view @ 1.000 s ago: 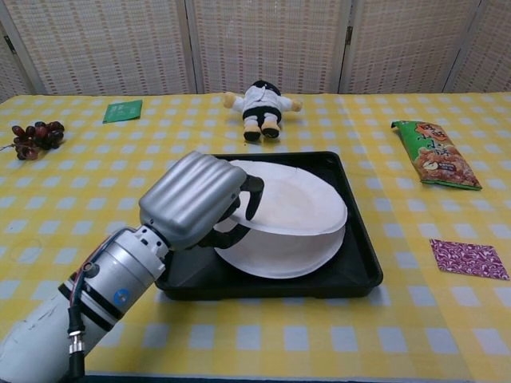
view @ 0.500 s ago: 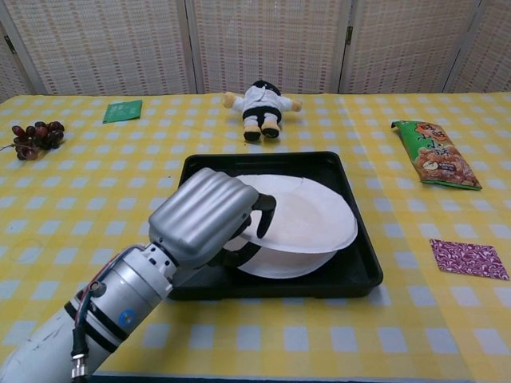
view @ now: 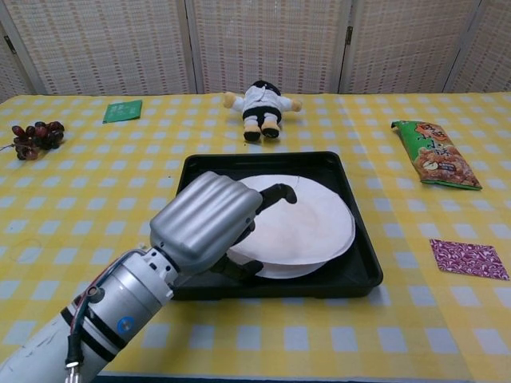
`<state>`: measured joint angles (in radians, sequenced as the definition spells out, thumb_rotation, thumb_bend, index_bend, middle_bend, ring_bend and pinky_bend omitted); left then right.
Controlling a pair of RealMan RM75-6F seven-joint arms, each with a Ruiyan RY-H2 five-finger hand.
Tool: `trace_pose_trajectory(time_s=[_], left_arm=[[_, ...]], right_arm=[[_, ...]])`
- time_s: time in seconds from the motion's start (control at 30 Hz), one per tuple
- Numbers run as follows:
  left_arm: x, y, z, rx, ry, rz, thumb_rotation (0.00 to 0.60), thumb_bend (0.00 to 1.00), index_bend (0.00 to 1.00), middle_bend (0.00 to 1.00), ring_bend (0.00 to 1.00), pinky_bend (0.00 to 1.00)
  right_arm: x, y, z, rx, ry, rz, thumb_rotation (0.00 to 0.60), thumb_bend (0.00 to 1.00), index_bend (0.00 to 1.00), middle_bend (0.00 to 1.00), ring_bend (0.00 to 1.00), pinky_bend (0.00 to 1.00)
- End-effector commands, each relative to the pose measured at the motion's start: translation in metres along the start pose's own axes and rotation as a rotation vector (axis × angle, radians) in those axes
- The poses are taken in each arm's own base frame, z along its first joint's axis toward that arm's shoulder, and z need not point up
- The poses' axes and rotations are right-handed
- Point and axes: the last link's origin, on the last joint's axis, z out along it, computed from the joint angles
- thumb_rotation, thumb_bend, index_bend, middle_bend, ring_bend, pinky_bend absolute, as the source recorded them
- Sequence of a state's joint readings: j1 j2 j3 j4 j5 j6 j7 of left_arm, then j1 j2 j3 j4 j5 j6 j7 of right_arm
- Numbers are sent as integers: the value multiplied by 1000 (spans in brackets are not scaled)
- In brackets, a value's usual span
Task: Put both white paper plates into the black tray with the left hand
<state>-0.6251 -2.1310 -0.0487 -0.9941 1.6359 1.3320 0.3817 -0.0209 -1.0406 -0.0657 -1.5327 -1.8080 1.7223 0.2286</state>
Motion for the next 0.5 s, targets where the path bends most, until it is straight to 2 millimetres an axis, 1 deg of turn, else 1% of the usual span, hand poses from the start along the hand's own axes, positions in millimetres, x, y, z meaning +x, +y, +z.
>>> trace_pose_trajectory(time_s=[0.03,0.2,0.3,0.4,0.47,0.5], left_arm=[[9,1,-6,-9,-23,2,600,196,265,1000,1000,1000],[23,0,-8,-6,-24,5,600,182,263,1000,1000,1000],[33,-5,-10,-2,4,14,600,183,261,1000,1000,1000],[46,-21,-15,15,67,36,600,184,261,1000,1000,1000],[53,-38,-22,39,104,45,600,187,285,1000,984,1000],[56,-52,-28,61,116,58,600,189,305,1000,961,1000]], right_arm=[[-1,-1,0,3,-4,-1,600,367,0,0,0,0],[-2,-2,0,5,-6,-5,600,367,0,0,0,0],[-3,-2,0,5,-8,-8,600,367,0,0,0,0],[-4,-2,0,6,-12,-11,600,367,0,0,0,0],[-4,-3,1,8,-14,-10,600,367,0,0,0,0],[-4,-3,0,9,-13,-11,600,367,0,0,0,0]])
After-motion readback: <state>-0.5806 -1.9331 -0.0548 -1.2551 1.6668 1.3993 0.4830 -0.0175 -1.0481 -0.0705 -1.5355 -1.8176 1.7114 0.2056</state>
